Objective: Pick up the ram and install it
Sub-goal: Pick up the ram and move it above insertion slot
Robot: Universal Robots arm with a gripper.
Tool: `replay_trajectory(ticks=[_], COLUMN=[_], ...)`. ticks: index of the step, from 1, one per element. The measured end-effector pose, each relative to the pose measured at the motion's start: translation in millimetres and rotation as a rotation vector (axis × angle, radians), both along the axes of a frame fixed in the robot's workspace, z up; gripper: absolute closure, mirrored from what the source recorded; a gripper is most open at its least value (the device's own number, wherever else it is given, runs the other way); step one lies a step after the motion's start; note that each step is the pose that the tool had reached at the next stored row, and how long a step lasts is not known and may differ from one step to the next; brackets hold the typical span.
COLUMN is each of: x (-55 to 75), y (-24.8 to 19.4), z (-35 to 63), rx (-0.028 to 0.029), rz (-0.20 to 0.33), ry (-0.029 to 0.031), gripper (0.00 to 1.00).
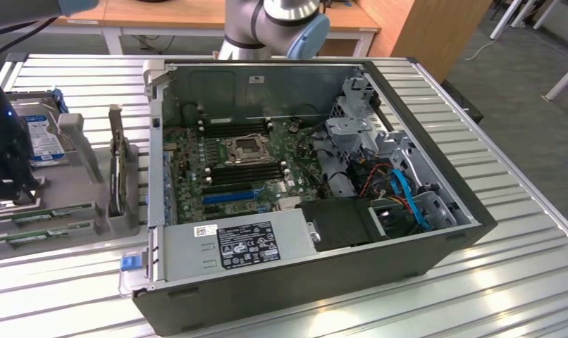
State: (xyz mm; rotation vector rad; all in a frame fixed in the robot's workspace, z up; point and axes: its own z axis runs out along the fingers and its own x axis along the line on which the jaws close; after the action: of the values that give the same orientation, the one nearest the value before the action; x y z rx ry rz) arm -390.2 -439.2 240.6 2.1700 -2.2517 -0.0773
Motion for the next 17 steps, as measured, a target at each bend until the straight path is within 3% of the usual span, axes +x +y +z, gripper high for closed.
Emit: replay_trajectory(ticks=[8, 17], x=[0.0, 0.0], y=[0.0, -1.5], z=[-6.8, -7.4], rx=[0.0, 0.0001], rz=[0.0, 0.0], ry=[-0.0001, -0.0002], gripper=[0.71, 0.71])
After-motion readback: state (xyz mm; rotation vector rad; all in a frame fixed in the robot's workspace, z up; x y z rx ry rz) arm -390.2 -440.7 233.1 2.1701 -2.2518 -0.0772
